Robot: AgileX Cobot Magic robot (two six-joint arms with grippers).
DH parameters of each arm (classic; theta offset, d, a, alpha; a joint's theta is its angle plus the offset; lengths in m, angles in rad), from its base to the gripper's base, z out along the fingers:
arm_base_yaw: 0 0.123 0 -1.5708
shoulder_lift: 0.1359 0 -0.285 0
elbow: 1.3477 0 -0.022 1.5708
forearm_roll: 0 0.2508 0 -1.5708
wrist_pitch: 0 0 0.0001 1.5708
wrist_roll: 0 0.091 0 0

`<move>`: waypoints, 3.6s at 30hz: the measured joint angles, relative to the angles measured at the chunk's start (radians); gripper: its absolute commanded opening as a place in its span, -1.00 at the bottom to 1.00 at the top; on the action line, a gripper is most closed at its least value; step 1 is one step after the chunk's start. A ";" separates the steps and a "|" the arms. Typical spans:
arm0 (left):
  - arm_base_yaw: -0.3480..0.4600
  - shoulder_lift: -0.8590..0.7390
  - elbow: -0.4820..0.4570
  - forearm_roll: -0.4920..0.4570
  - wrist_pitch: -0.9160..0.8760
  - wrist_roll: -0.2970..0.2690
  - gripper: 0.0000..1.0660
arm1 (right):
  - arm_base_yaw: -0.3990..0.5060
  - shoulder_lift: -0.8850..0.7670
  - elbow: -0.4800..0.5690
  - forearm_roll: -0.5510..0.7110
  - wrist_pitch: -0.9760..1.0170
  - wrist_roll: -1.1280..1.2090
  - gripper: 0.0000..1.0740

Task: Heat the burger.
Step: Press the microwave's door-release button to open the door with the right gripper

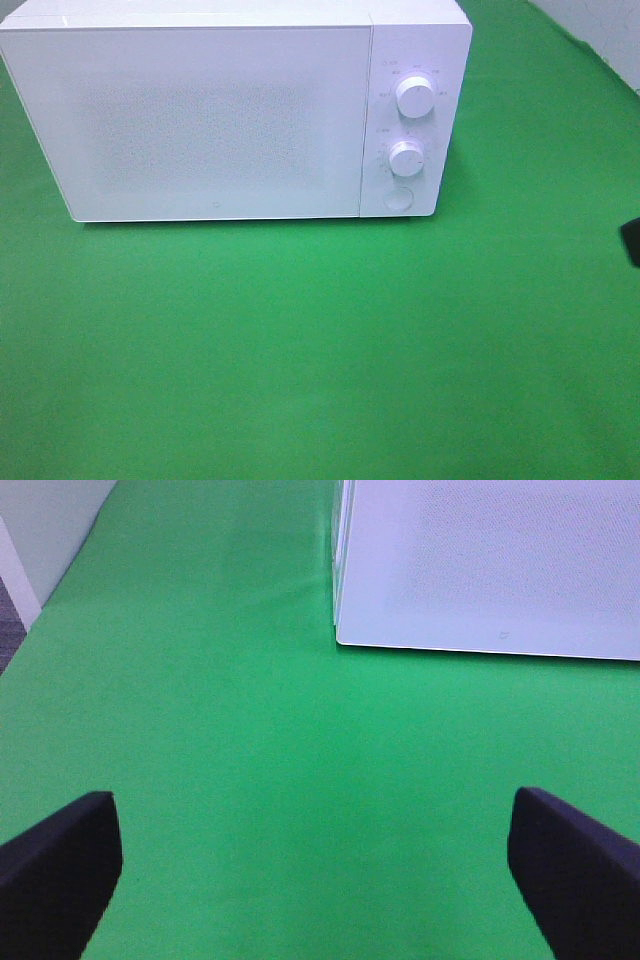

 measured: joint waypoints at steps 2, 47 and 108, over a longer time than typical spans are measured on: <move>0.000 0.000 0.000 0.000 0.000 0.000 0.83 | -0.079 -0.057 0.000 -0.002 0.019 -0.009 0.49; 0.000 0.000 0.000 0.000 0.000 0.000 0.83 | -0.536 -0.677 0.188 0.040 0.107 -0.050 0.42; 0.000 0.000 0.000 0.000 0.000 0.000 0.83 | -0.285 0.582 0.481 0.350 -1.649 -0.323 0.41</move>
